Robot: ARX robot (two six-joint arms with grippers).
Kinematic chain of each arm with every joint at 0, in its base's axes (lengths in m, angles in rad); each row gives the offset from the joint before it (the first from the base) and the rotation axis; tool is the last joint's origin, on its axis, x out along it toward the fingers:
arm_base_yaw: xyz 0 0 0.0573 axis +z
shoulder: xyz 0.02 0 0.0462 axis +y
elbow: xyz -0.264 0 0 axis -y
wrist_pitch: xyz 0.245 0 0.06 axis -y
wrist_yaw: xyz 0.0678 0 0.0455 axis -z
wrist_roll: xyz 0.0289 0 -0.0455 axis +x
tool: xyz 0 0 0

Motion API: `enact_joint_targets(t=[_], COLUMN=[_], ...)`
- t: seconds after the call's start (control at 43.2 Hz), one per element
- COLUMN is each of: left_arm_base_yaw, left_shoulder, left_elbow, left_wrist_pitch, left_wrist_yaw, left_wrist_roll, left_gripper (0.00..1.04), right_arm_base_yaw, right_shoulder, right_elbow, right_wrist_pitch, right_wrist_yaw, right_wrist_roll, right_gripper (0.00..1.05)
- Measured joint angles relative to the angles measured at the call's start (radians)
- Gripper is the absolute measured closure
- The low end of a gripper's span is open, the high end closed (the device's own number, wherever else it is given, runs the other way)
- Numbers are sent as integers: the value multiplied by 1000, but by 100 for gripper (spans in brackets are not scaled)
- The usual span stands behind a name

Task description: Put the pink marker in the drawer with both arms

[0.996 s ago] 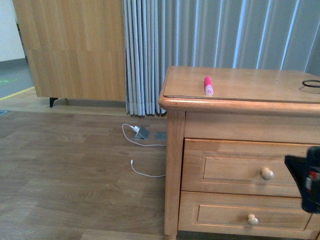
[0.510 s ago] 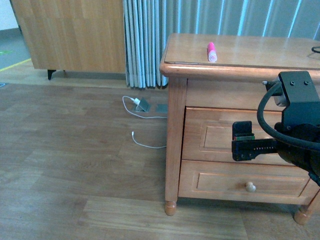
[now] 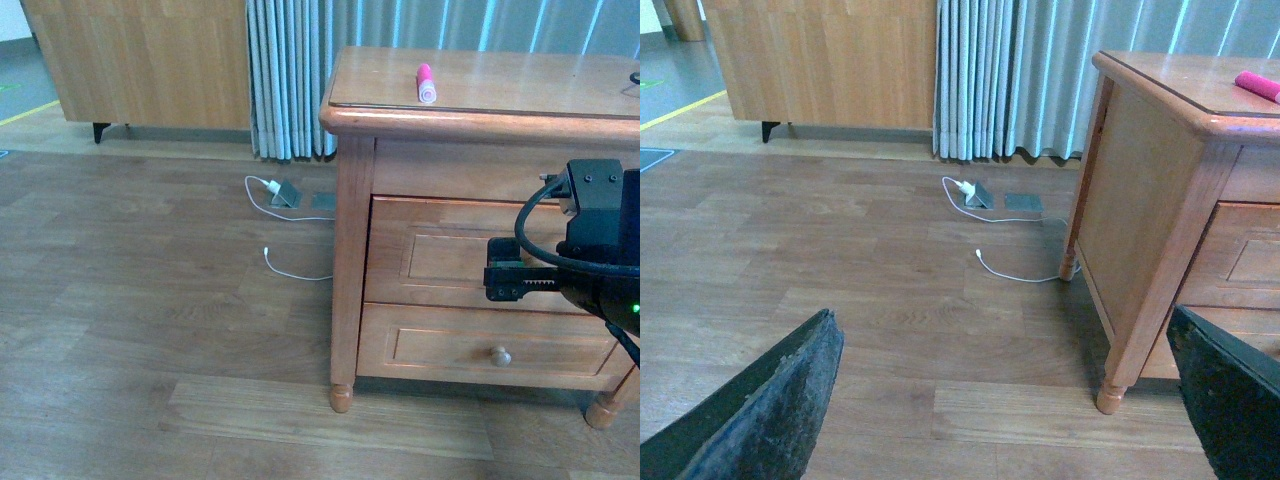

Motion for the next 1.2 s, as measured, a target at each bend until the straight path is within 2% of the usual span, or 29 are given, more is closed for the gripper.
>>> enact_joint_targets(t=[1.112, 1.205], left_arm_base_yaw=[0, 0], left_shoulder=[0, 0], left_elbow=[0, 0], left_wrist_pitch=[0, 0], left_wrist_yaw=[0, 0], left_wrist_roll=[0, 0], left_gripper=[6, 6], right_arm_base_yaw=[-27, -29], right_shoulder=[88, 88], right_elbow=[54, 54], right_wrist_pitch=[54, 60], right_wrist_yaw=[-31, -32], right_wrist_roll=[27, 26], right_gripper=[8, 21])
